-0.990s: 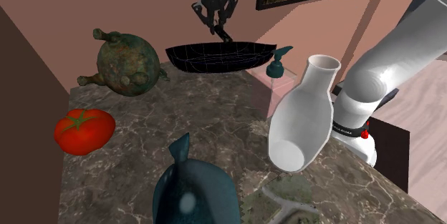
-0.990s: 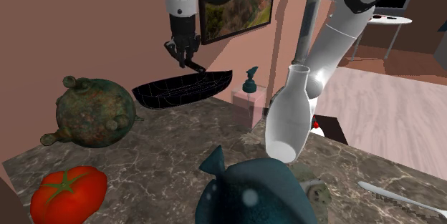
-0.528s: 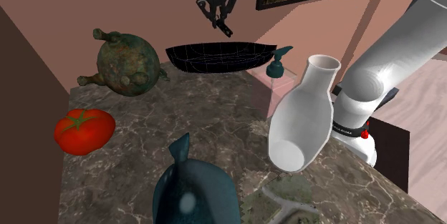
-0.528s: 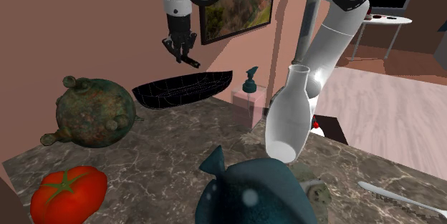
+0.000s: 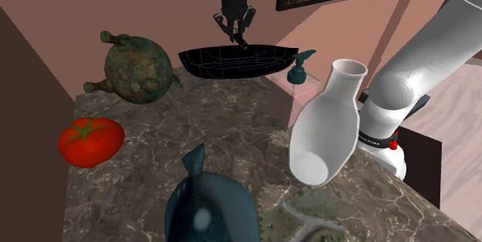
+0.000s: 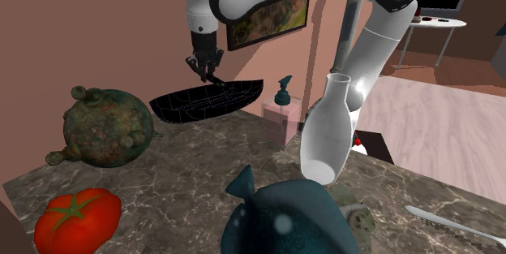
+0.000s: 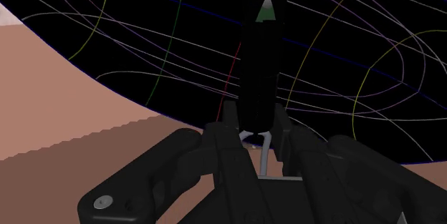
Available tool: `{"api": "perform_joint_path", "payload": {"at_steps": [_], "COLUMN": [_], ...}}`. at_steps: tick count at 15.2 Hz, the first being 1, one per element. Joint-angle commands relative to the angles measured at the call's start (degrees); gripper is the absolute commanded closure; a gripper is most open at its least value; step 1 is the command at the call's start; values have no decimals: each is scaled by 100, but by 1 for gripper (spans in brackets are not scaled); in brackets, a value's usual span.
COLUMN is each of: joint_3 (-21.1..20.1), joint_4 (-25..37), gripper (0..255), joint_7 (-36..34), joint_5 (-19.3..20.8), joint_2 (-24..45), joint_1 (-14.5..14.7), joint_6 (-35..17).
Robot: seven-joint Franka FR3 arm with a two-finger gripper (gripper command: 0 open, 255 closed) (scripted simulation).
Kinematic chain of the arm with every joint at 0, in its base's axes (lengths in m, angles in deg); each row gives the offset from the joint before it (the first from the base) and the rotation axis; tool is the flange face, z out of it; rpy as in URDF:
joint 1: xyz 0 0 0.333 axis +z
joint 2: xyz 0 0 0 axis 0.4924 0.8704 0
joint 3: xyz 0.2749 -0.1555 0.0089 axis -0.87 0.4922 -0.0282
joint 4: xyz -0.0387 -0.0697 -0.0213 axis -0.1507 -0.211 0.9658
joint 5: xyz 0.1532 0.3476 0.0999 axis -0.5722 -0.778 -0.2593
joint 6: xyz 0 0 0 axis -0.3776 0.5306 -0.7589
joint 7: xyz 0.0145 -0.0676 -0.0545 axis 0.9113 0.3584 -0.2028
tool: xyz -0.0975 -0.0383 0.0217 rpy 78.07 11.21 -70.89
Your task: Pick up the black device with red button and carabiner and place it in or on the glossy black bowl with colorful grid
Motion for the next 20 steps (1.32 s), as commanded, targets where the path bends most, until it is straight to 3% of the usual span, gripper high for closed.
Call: {"api": "perform_joint_path", "payload": {"at_steps": [1, 3, 11, 12, 17, 20], "joint_3": [-7, -26, -26, -26, -26, -17], "joint_4": [-148, -328, -328, -327, -327, 131], "gripper": [255, 255, 255, 0, 0, 0], "joint_7": [-21, -66, -66, -66, -66, -14], "joint_5": [4, 25, 25, 25, 25, -49], "joint_2": [1, 38, 38, 38, 38, -90], "joint_1": [3, 4, 4, 4, 4, 34], "joint_6": [-150, -360, -360, -360, -360, 214]}}
